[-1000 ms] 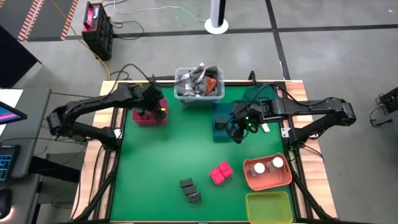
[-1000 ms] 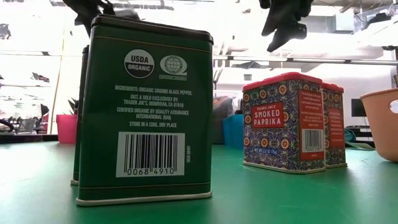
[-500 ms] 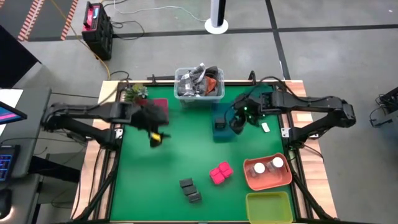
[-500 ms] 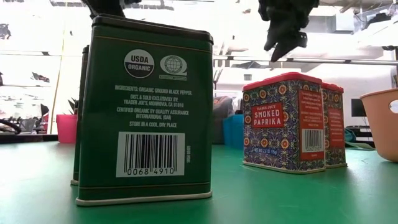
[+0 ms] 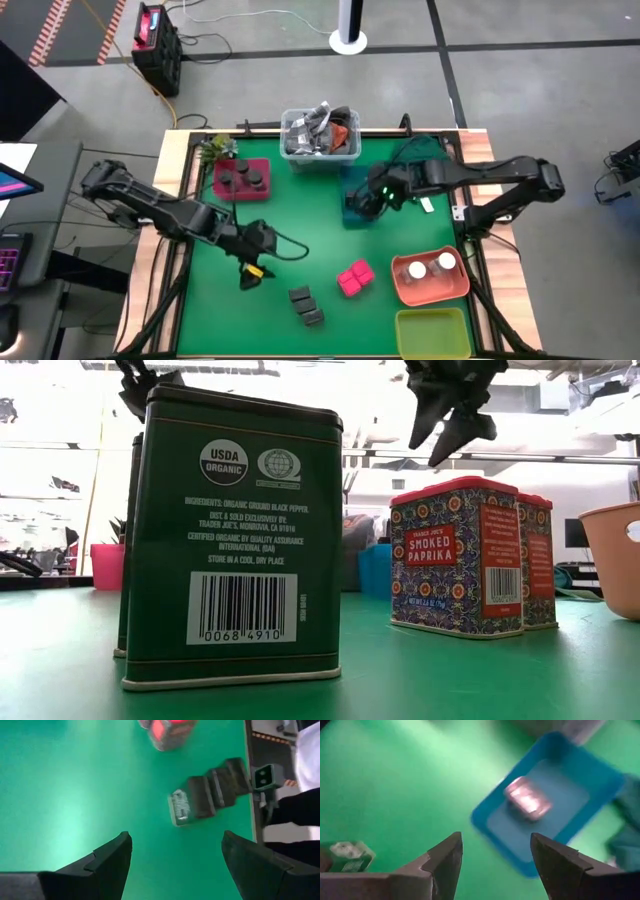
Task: Sort spices by type
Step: Put the black seasoning can into the blue bin
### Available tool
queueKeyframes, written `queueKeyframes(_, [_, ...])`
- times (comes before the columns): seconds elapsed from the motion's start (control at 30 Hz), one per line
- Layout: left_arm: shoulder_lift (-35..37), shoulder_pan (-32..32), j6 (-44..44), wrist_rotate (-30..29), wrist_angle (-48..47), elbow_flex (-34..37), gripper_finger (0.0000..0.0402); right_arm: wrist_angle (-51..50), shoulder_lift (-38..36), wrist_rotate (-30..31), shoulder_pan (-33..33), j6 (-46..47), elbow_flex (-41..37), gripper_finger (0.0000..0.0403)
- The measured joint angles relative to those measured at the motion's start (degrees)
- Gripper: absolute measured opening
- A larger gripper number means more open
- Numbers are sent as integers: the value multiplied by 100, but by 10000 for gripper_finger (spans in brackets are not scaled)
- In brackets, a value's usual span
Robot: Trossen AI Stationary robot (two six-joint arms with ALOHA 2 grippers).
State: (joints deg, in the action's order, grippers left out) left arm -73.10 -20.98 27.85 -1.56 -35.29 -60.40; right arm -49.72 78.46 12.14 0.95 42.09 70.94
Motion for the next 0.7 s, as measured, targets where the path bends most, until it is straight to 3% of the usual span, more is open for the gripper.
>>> queueKeyframes(0.43, [-1039,-189,1234,-36,1398,2,295,-498,84,5,-1599,853,343,260])
queueKeyframes(0.7, [-1438,-632,1638,-743,1502,2,295,-1139,-66,620,-2550,1449,348,260])
